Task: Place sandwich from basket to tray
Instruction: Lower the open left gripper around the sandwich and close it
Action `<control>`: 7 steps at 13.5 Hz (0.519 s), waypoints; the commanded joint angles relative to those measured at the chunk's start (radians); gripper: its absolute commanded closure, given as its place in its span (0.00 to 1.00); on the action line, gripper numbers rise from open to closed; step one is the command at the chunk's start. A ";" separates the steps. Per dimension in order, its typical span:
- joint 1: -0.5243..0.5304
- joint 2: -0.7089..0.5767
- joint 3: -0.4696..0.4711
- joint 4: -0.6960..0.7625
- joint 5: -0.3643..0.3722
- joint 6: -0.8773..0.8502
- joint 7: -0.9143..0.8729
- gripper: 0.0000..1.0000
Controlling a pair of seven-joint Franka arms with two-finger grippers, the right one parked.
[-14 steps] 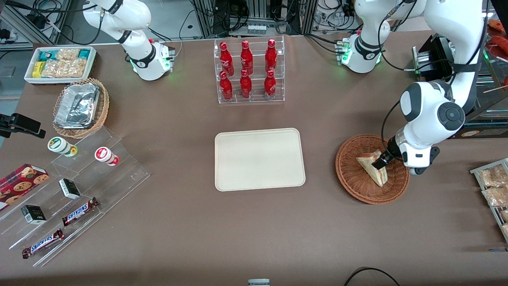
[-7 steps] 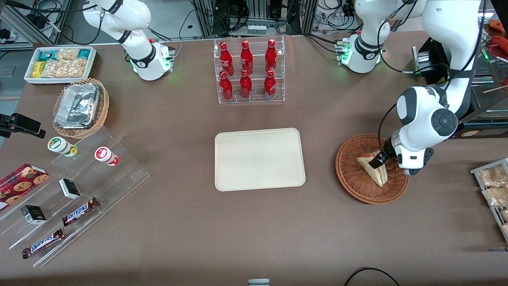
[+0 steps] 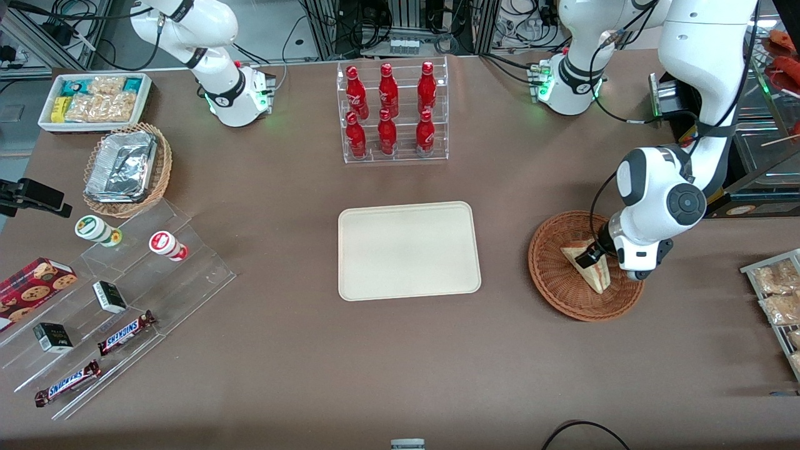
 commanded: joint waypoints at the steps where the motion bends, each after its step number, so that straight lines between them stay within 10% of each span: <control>1: -0.006 -0.006 0.000 0.006 -0.012 -0.003 -0.029 0.82; 2: -0.006 -0.014 0.000 0.013 -0.012 -0.021 -0.029 1.00; 7: -0.006 -0.018 -0.002 0.171 -0.003 -0.257 -0.009 1.00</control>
